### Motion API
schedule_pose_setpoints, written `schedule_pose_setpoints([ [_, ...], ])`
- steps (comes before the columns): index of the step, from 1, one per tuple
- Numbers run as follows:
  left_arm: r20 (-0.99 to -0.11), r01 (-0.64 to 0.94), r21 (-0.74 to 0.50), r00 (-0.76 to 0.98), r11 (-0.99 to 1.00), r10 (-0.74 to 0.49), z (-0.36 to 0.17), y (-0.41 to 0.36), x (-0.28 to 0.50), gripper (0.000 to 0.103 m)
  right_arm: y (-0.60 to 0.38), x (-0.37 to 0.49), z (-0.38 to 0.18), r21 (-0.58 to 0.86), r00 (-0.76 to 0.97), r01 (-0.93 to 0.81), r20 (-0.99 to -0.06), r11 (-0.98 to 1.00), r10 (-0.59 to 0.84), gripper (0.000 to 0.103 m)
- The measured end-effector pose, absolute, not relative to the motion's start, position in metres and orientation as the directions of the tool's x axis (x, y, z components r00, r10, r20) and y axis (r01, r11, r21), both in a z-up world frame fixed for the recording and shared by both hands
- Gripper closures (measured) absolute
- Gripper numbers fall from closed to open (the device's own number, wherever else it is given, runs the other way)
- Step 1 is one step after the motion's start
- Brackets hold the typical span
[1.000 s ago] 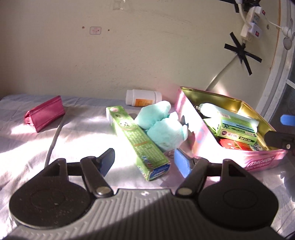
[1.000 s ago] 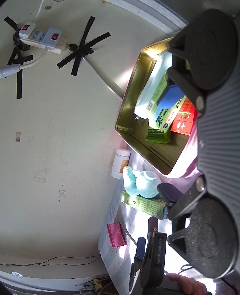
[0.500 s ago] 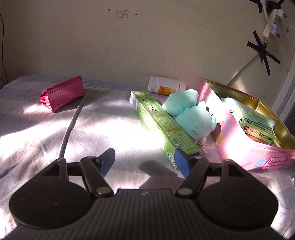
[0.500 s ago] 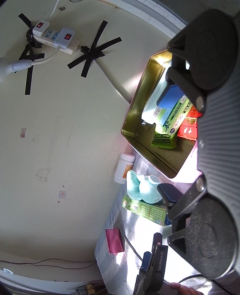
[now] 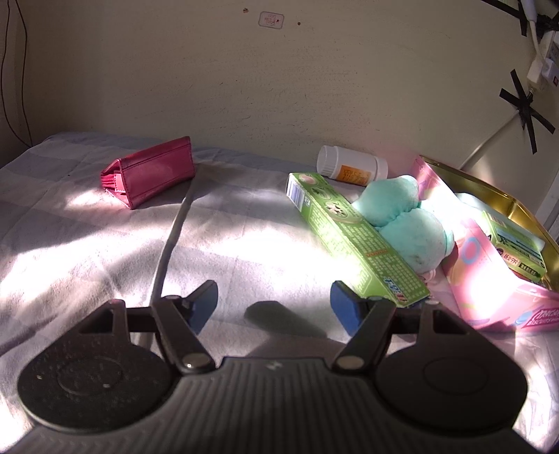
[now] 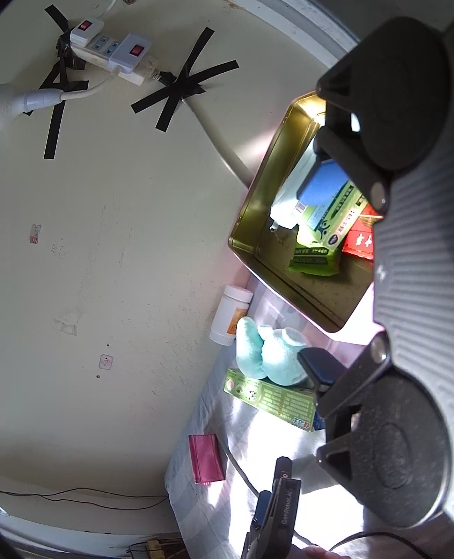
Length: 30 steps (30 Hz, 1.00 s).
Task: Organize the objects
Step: 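Withdraw the grippers and approach the green toothpaste box, then close both grippers on the ends of the green toothpaste box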
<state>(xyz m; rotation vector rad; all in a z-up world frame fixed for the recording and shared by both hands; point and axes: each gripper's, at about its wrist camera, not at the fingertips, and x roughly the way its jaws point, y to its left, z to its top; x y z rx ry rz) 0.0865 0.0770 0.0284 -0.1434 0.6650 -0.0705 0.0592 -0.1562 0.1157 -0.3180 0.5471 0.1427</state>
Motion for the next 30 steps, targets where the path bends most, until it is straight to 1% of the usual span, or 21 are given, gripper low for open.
schedule_pose_setpoints([
  [4,-0.612,-0.015,-0.141,0.787,0.990,-0.076,0.022,0.096,0.094,0.030,-0.140,0.066,0.114,-0.274,0.839,-0.239,-0.541,0.932,0.056,0.011],
  [7,-0.608,-0.055,-0.127,0.794,0.990,-0.033,0.015,0.111,0.099,0.025,-0.122,0.073,0.114,-0.282,0.835,-0.265,-0.546,0.922,0.073,0.010],
  [9,-0.602,-0.081,-0.134,0.798,0.988,-0.016,0.009,0.121,0.102,0.025,-0.109,0.077,0.114,-0.282,0.833,-0.289,-0.546,0.915,0.095,0.008],
  [12,-0.579,-0.089,-0.183,0.815,0.979,-0.034,0.009,0.131,0.102,0.023,-0.088,0.083,0.112,-0.250,0.819,-0.348,-0.550,0.903,0.164,0.006],
  [16,-0.570,-0.088,-0.230,0.820,0.969,-0.061,0.010,0.139,0.101,0.023,-0.057,0.095,0.100,-0.206,0.756,-0.447,-0.607,0.871,0.244,0.006],
  [19,-0.577,-0.109,-0.218,0.816,0.970,-0.038,0.010,0.143,0.102,0.023,-0.032,0.112,0.081,-0.183,0.687,-0.508,-0.676,0.842,0.267,0.010],
  [21,-0.580,-0.117,-0.230,0.814,0.966,-0.039,0.010,0.147,0.102,0.023,-0.019,0.129,0.065,-0.172,0.648,-0.511,-0.721,0.842,0.245,0.014],
  [22,-0.580,-0.119,-0.238,0.813,0.964,-0.042,0.011,0.149,0.102,0.023,-0.015,0.138,0.059,-0.179,0.641,-0.501,-0.734,0.847,0.225,0.016],
  [24,-0.581,-0.124,-0.254,0.812,0.959,-0.049,0.011,0.154,0.102,0.023,-0.009,0.150,0.048,-0.183,0.629,-0.479,-0.754,0.859,0.190,0.022],
  [25,-0.582,-0.125,-0.260,0.811,0.957,-0.053,0.011,0.155,0.102,0.023,-0.008,0.156,0.043,-0.172,0.616,-0.468,-0.766,0.867,0.181,0.024],
  [27,-0.584,-0.125,-0.267,0.810,0.956,-0.057,0.012,0.155,0.101,0.023,-0.012,0.165,0.037,-0.133,0.589,-0.450,-0.787,0.883,0.181,0.032],
  [30,-0.586,-0.120,-0.267,0.808,0.956,-0.062,0.013,0.155,0.101,0.023,-0.020,0.173,0.032,-0.064,0.549,-0.440,-0.809,0.896,0.212,0.034],
])
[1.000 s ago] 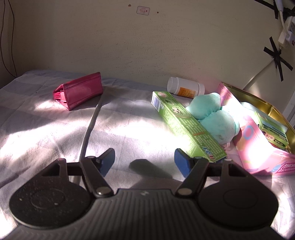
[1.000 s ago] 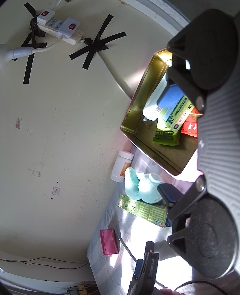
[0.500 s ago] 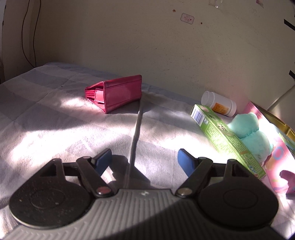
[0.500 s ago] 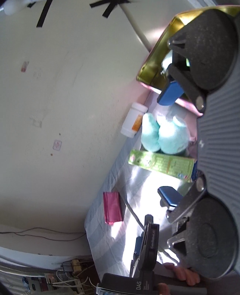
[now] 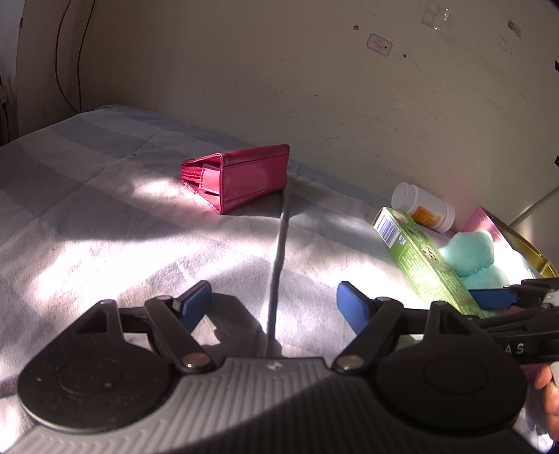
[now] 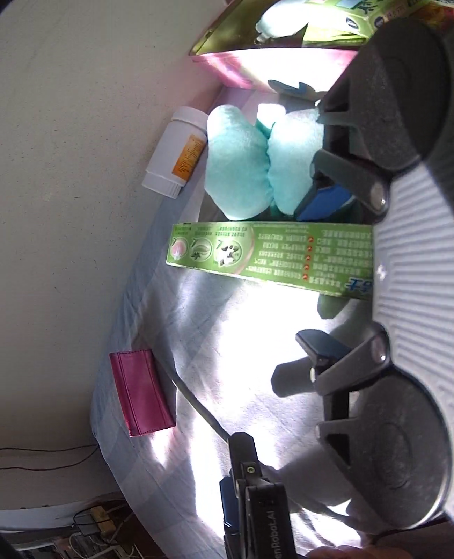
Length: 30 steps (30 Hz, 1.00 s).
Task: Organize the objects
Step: 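Close both grippers on the ends of the green toothpaste box, then lift the toothpaste box with both grippers and lower it into the tin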
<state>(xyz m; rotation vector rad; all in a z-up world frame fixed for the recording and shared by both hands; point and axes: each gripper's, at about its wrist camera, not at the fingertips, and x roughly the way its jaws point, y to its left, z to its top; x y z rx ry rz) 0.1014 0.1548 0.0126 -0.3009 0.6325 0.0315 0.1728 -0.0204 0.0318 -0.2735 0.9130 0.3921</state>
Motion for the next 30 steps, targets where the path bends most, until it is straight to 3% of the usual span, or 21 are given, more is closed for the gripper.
schedule_pose_setpoints([
  [2,-0.587,-0.115,-0.264,0.807,0.958,-0.065,0.012,0.154,0.102,0.023,-0.027,0.178,0.026,0.007,0.504,-0.424,-0.829,0.906,0.242,0.037],
  [5,-0.583,-0.109,-0.261,0.810,0.959,-0.067,0.012,0.153,0.101,0.023,-0.032,0.172,0.026,0.046,0.500,-0.420,-0.821,0.907,0.273,0.053],
  [7,-0.568,-0.085,-0.282,0.817,0.956,-0.095,0.013,0.155,0.100,0.023,-0.035,0.159,0.027,0.063,0.490,-0.446,-0.817,0.893,0.302,0.055],
  [11,-0.503,0.004,-0.346,0.843,0.938,-0.189,0.019,0.156,0.092,0.021,-0.046,0.094,0.032,0.007,0.430,-0.666,-0.814,0.746,0.391,0.056],
  [13,-0.473,0.088,-0.383,0.836,0.919,-0.278,0.021,0.152,0.088,0.021,-0.070,0.060,0.036,-0.028,0.417,-0.724,-0.813,0.689,0.405,0.062],
  [17,-0.435,0.251,-0.372,0.803,0.894,-0.406,0.026,0.128,0.077,0.021,-0.139,0.015,0.048,-0.129,0.522,-0.640,-0.796,0.757,0.306,0.045],
  [22,-0.452,0.334,-0.319,0.769,0.887,-0.452,0.029,0.104,0.063,0.021,-0.203,-0.012,0.057,0.013,0.589,-0.460,-0.743,0.888,0.317,0.045],
  [30,-0.539,0.300,-0.417,0.679,0.858,-0.499,0.020,0.110,0.046,0.022,-0.192,-0.004,0.042,0.092,0.608,-0.499,-0.671,0.862,0.424,0.037],
])
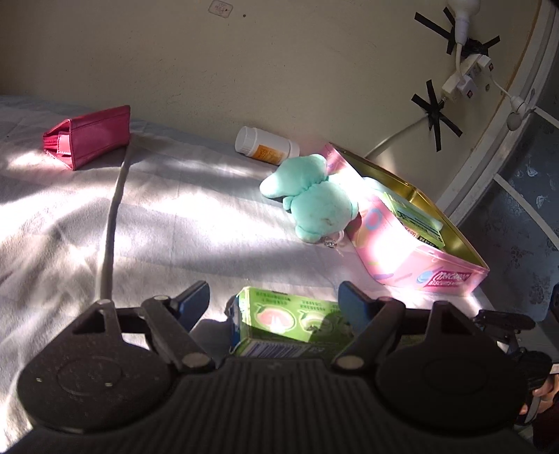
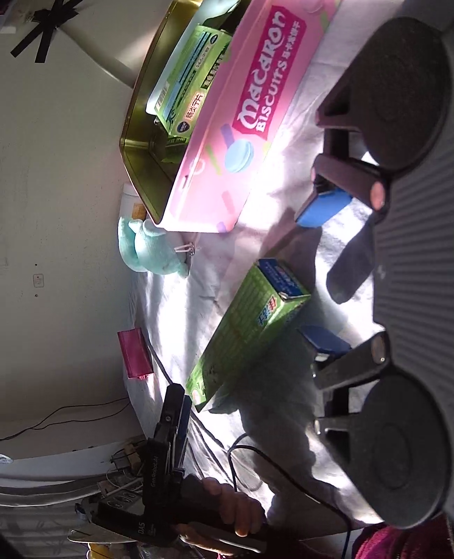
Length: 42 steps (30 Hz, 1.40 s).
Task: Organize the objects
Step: 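Lift the toothpaste box with both grippers and lower it into the tin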
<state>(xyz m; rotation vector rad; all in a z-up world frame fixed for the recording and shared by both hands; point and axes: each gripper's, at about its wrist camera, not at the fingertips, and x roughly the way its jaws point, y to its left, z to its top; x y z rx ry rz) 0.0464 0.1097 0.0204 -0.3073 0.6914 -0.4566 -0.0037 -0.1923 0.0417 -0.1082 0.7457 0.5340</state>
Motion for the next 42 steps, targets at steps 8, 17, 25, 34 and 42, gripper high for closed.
schedule_pose_setpoints([
  [8,-0.586,0.260,-0.389,0.670,0.884,-0.455,0.024,0.086,0.040,0.034,-0.159,0.011,0.029,0.060,0.625,-0.531,-0.647,0.845,0.438,0.040],
  [17,-0.452,0.462,-0.324,0.691,0.825,-0.564,0.104,0.003,0.065,0.037,-0.242,-0.005,0.106,0.001,0.799,-0.410,-0.483,0.912,0.360,0.041],
  [25,-0.544,0.487,-0.350,0.589,0.800,-0.597,0.086,-0.098,0.144,0.037,-0.320,0.043,0.112,-0.028,0.780,-0.290,-0.586,0.957,0.220,0.041],
  [34,-0.645,0.471,-0.169,0.611,0.866,-0.459,0.061,-0.157,0.171,0.041,-0.366,0.106,0.065,0.000,0.737,-0.186,-0.662,0.983,0.139,0.041],
  [42,-0.567,0.421,-0.128,0.712,0.898,-0.414,0.082,-0.148,0.159,0.040,-0.364,0.094,0.075,-0.030,0.847,-0.068,-0.529,0.997,0.042,0.033],
])
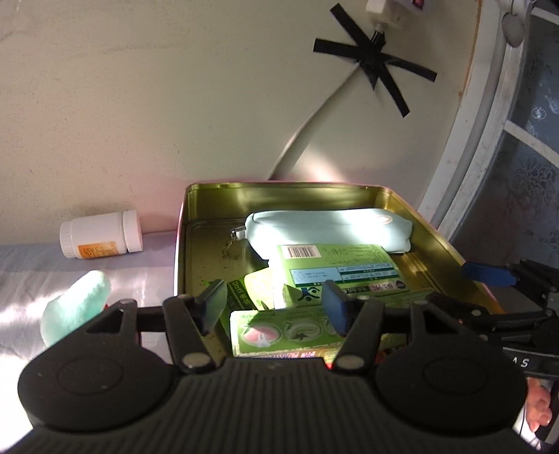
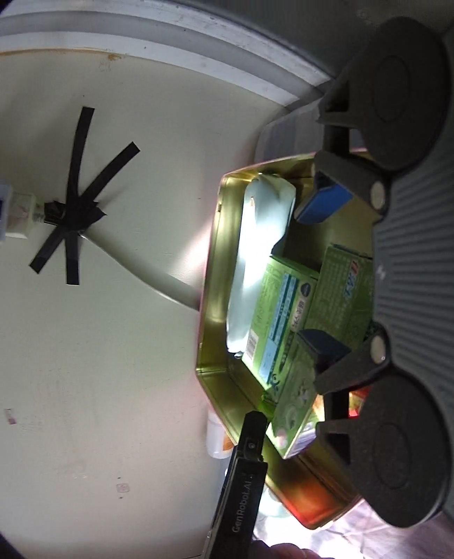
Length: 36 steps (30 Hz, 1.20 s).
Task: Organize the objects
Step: 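Lift the toothpaste box with both grippers and lower it into the tin, then open both grippers to release the toothpaste box in the tin, then move both grippers away from the tin toward the pink wallet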
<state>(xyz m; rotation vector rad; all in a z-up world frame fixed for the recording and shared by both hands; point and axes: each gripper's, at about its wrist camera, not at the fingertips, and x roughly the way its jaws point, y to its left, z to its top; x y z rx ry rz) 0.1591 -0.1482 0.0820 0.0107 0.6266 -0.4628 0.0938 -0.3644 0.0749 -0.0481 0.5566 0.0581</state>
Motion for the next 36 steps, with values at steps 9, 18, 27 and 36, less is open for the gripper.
schedule_pose_setpoints([
  [9,-0.460,0.398,0.008,0.816,0.917,-0.350,0.095,-0.119,0.081,0.032,-0.356,0.000,0.080,0.185,0.931,-0.013,-0.357,0.983,0.080,0.021],
  [18,-0.466,0.320,0.094,0.851,0.943,-0.243,0.072,-0.063,0.045,0.031,-0.311,-0.046,0.080,0.260,0.910,-0.070,-0.380,0.963,0.169,0.021],
  [27,-0.526,0.133,0.105,0.848,0.986,-0.058,0.042,0.020,0.061,0.031,-0.236,-0.036,0.080,0.156,0.870,-0.205,-0.423,0.966,0.253,0.021],
  [36,-0.517,-0.088,0.073,0.848,0.993,0.113,0.028,0.132,0.079,0.031,-0.137,0.023,0.079,0.086,0.776,-0.380,-0.512,0.921,0.368,0.021],
])
